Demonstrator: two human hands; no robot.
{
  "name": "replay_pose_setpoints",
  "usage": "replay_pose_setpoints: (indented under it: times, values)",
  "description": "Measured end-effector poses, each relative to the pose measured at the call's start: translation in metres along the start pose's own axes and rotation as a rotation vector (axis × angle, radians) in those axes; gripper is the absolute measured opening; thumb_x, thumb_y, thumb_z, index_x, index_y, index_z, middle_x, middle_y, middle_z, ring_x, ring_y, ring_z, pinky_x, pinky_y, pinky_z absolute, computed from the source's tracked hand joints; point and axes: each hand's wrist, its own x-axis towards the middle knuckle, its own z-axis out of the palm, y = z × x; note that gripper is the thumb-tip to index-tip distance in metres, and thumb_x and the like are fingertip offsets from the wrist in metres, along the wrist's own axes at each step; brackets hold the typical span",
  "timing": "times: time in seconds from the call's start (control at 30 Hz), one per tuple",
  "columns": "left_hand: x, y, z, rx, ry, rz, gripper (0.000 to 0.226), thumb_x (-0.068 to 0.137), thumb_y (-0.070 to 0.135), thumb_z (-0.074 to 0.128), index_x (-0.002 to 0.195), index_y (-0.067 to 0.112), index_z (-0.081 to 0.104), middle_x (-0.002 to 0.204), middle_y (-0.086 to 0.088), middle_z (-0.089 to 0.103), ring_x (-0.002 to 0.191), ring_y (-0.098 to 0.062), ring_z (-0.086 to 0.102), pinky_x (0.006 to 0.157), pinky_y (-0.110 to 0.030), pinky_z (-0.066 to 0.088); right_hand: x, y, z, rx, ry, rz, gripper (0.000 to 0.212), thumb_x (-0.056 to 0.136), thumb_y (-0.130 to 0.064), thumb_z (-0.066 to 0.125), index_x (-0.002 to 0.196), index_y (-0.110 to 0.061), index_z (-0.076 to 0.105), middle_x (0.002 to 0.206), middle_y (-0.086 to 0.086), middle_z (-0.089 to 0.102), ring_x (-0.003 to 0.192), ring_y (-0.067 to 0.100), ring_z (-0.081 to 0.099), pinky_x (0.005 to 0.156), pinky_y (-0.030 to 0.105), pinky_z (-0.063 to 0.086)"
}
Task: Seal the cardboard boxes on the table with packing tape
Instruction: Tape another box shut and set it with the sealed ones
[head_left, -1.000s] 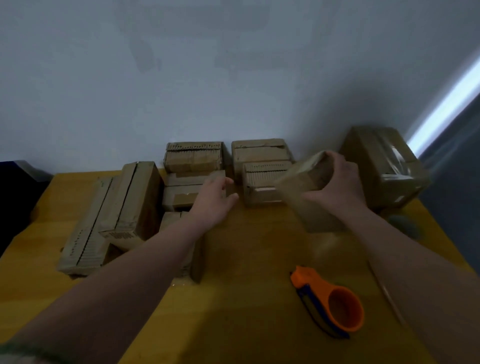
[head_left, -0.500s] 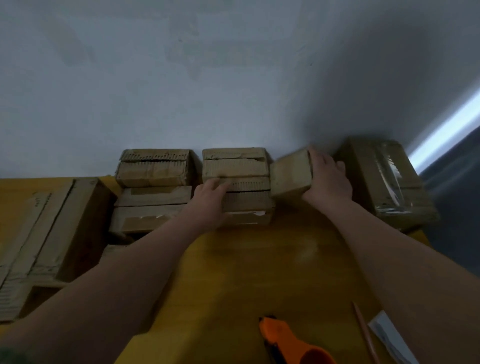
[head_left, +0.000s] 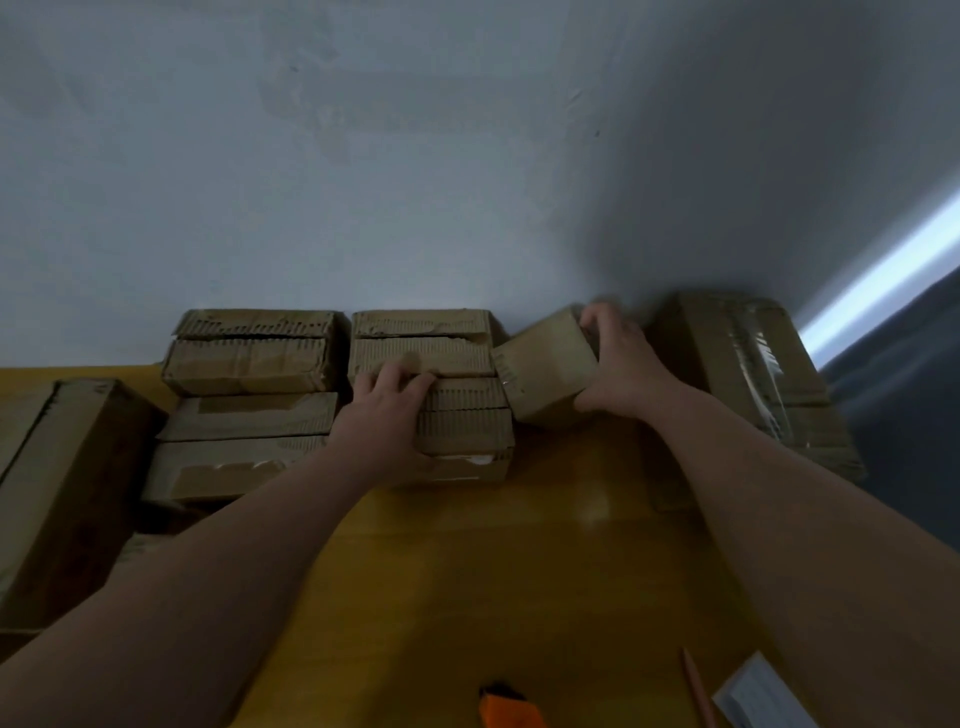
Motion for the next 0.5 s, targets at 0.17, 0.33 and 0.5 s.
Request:
replay_pose_setpoints:
  times: [0.17,0.33,0.5]
  values:
    - [-0.001,-0.001,-0.002,-0.017,-0.001,-0.011,0.103,0.066,0.052,0.079,0.147,0.031,0.018,0.145,-0.005,0.018,0.132,-0.032,0.021,0.103,-0.048,0.042,-0.005,-0.004,-0.002,-0.097,0.048,-0.031,0.071,0.062,-0.011,0.083,0.111,-0.023,0.034,0.108,-0.003,0.033,0.105,0.016,0.037,0.081,0.037,0.045]
    - [-0.010,0.001,0.001,-0.022,-0.011,0.012,0.100,0.068,0.049,0.077,0.147,0.031,0.017,0.148,-0.001,0.019,0.134,-0.030,0.020,0.102,-0.047,0.042,-0.002,0.001,0.007,-0.362,0.095,-0.049,0.061,0.070,-0.013,0.075,0.116,-0.024,0.036,0.123,0.004,0.040,0.115,0.026,0.037,0.073,0.035,0.040]
    - [-0.026,0.001,0.004,-0.015,-0.015,0.027,0.098,0.071,0.049,0.075,0.147,0.031,0.016,0.144,0.001,0.026,0.130,-0.028,0.025,0.101,-0.044,0.045,-0.005,0.000,0.033,-0.584,0.103,0.016,0.044,0.092,-0.005,0.049,0.134,-0.017,0.044,0.140,0.013,0.031,0.119,0.034,0.040,0.078,0.038,0.043]
